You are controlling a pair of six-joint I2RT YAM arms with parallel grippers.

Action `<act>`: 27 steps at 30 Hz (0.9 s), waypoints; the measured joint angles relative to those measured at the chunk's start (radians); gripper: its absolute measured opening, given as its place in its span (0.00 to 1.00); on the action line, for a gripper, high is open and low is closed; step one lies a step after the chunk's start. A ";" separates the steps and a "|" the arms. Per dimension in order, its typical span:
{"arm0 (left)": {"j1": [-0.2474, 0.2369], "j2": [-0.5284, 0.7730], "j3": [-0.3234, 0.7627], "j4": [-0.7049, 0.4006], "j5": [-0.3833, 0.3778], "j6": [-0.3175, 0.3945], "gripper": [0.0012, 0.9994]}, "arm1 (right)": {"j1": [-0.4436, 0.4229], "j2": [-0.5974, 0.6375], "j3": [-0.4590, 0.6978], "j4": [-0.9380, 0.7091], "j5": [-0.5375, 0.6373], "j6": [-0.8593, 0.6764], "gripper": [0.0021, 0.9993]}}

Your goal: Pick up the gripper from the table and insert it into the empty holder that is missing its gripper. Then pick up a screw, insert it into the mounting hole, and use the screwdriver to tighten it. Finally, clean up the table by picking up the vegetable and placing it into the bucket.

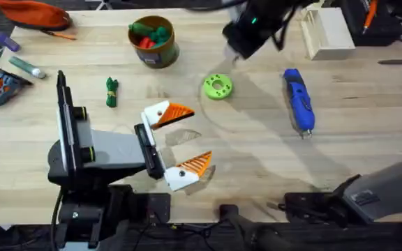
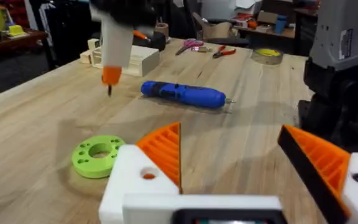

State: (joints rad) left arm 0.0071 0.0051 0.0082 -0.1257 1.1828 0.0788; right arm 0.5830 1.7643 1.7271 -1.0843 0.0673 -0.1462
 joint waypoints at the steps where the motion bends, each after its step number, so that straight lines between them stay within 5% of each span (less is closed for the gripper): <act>1: 0.000 0.000 0.000 0.000 0.000 0.000 0.99 | 0.001 -0.026 0.007 -0.002 0.000 0.005 0.00; 10: 0.000 0.000 0.000 0.000 0.000 0.000 0.99 | 0.078 -0.167 0.015 -0.019 0.000 0.046 0.00; 27: 0.000 0.000 0.000 0.000 0.000 0.000 0.99 | 0.293 -0.142 0.062 -0.036 0.000 0.044 0.00</act>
State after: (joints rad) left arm 0.0071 0.0051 0.0082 -0.1257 1.1828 0.0788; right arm 0.8763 1.6220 1.7890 -1.1206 0.0669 -0.1018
